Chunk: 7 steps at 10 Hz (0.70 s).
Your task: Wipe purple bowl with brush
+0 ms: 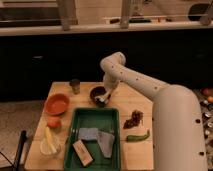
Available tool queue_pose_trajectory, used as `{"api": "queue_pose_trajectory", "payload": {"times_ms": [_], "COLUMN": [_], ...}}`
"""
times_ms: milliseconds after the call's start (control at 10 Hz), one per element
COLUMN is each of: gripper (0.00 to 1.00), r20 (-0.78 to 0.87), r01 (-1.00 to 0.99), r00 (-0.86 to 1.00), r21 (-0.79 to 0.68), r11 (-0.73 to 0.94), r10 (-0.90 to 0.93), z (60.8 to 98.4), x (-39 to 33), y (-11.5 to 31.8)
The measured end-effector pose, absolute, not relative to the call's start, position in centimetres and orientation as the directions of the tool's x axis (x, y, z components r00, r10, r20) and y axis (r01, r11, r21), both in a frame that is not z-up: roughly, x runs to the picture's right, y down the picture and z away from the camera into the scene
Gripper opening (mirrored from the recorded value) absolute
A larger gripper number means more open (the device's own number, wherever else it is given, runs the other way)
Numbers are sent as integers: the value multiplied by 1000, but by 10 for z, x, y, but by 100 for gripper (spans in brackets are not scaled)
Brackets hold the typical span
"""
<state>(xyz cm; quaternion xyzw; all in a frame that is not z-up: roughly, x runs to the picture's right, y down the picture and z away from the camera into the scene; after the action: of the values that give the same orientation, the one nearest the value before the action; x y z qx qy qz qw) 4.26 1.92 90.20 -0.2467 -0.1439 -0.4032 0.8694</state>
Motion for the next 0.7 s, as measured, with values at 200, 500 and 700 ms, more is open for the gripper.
{"api": "queue_pose_trajectory", "payload": {"times_ms": [200, 500, 700], "gripper": [0, 0, 0], "r20": [407, 373, 362], "r01": [710, 645, 613], "r00": [703, 764, 790], "r21": [-354, -421, -457], "r11": [610, 638, 645], "r10": [-582, -527, -495], "z": [897, 898, 904], "x": [44, 52, 56], "y": [14, 17, 24]}}
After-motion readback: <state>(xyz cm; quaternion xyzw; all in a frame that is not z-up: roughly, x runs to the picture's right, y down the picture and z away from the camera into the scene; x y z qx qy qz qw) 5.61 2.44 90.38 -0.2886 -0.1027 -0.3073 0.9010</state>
